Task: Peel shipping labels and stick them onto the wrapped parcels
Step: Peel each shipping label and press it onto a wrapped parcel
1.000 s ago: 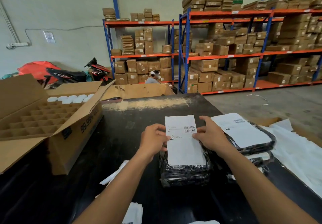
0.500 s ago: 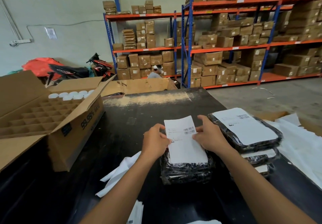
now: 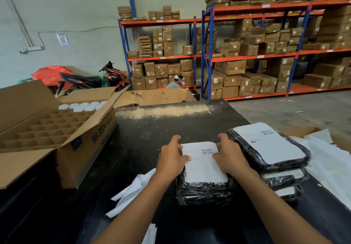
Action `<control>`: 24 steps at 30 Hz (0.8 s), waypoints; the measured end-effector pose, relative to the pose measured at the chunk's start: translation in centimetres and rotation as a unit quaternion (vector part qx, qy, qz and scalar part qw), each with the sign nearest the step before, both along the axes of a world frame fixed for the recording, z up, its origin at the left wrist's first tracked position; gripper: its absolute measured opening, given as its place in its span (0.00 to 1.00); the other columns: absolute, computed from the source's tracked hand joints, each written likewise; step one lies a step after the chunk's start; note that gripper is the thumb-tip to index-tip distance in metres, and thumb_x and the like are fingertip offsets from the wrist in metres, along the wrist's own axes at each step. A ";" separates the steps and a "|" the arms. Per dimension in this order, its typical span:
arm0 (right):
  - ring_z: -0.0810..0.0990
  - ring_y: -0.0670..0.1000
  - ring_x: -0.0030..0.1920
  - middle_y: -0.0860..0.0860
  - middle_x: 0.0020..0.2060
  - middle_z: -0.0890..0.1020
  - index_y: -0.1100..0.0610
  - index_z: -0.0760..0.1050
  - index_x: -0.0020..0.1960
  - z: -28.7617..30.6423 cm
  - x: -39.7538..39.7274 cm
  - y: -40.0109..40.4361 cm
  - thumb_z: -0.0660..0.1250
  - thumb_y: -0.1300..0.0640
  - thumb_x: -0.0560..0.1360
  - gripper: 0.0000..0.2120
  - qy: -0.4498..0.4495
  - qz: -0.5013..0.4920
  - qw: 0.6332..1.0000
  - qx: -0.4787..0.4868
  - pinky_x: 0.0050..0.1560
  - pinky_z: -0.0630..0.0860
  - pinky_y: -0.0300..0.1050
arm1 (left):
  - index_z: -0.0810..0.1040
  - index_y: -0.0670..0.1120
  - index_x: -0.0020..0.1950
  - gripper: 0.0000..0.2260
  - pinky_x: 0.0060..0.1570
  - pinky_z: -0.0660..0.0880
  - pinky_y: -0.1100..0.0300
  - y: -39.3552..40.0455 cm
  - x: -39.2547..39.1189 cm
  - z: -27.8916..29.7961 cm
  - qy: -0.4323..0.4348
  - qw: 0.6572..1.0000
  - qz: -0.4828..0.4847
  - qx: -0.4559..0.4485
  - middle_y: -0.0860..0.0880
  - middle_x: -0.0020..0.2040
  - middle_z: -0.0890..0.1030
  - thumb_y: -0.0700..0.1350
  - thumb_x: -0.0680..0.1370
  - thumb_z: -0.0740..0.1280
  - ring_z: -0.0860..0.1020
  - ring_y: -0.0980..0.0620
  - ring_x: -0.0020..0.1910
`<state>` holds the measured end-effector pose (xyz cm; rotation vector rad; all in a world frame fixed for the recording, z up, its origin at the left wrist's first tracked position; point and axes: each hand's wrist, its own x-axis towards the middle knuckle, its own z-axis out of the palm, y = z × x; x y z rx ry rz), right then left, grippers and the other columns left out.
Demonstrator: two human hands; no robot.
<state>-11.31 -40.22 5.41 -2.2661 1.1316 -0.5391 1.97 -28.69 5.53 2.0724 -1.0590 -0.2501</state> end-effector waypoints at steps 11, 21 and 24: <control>0.42 0.55 0.77 0.55 0.78 0.44 0.48 0.53 0.77 -1.7 1.0 -0.1 0.50 0.43 0.80 0.26 0.107 0.092 0.990 0.021 0.76 0.45 0.53 | 0.60 0.58 0.76 0.25 0.71 0.60 0.42 -1.0 1.3 -1.6 -0.097 0.972 -0.080 0.200 0.50 0.80 0.52 0.63 0.79 0.54 0.56 0.45 0.77; 0.54 0.61 0.76 0.53 0.78 0.43 0.42 0.54 0.75 -1.8 1.3 -0.7 0.52 0.39 0.78 0.27 0.089 0.085 0.991 0.056 0.74 0.56 0.56 | 0.45 0.62 0.77 0.31 0.72 0.60 0.47 -1.5 0.7 -1.4 -0.007 0.962 -0.077 0.260 0.44 0.79 0.54 0.67 0.77 0.51 0.57 0.42 0.77; 0.53 0.58 0.76 0.54 0.78 0.46 0.47 0.58 0.75 -2.2 1.1 -1.0 0.52 0.45 0.81 0.24 0.055 0.084 0.993 0.066 0.74 0.54 0.51 | 0.47 0.62 0.77 0.27 0.73 0.58 0.49 -1.5 0.7 -1.5 0.014 0.964 -0.077 0.252 0.43 0.79 0.54 0.64 0.80 0.50 0.55 0.42 0.77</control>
